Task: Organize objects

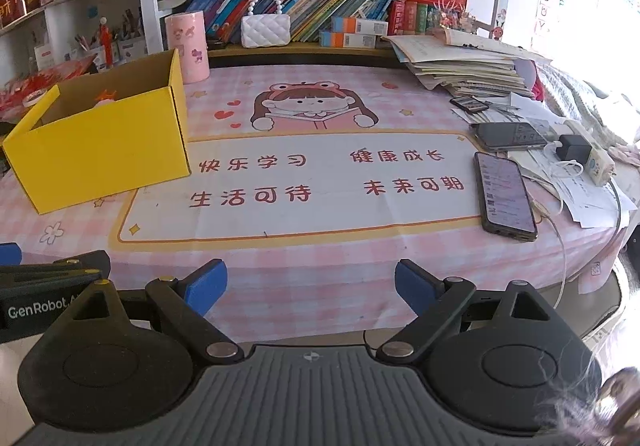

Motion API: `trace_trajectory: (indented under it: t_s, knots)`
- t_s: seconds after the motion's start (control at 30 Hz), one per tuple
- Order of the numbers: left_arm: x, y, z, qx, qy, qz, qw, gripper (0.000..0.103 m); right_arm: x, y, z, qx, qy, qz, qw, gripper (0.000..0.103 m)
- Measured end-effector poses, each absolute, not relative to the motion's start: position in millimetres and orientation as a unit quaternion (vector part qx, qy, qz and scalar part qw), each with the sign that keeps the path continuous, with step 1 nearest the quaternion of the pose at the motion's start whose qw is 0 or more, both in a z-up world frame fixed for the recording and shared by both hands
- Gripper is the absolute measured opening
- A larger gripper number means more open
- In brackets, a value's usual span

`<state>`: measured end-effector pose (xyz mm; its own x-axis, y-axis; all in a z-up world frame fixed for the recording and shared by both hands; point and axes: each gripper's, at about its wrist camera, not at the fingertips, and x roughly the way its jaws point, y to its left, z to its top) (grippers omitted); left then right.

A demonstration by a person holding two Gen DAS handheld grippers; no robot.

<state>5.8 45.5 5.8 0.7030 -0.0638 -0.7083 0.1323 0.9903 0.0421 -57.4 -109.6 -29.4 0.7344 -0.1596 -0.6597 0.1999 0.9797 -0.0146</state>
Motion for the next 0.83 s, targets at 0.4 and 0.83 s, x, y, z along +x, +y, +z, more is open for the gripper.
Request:
trace_trajectory:
  t_s: [0.4,0.83]
  knots:
    - [5.0,47.0,5.0,0.039,0.385,-0.044,0.921,0.09,-57.0,-109.2,-29.5,0.028,0.352,-0.096,0.931,0.091]
    - [9.4,42.2,0.9,0.034,0.398,-0.034,0.916,0.09,-53.2,-115.0,-33.9,0.023,0.361,-0.086,0.928,0.091]
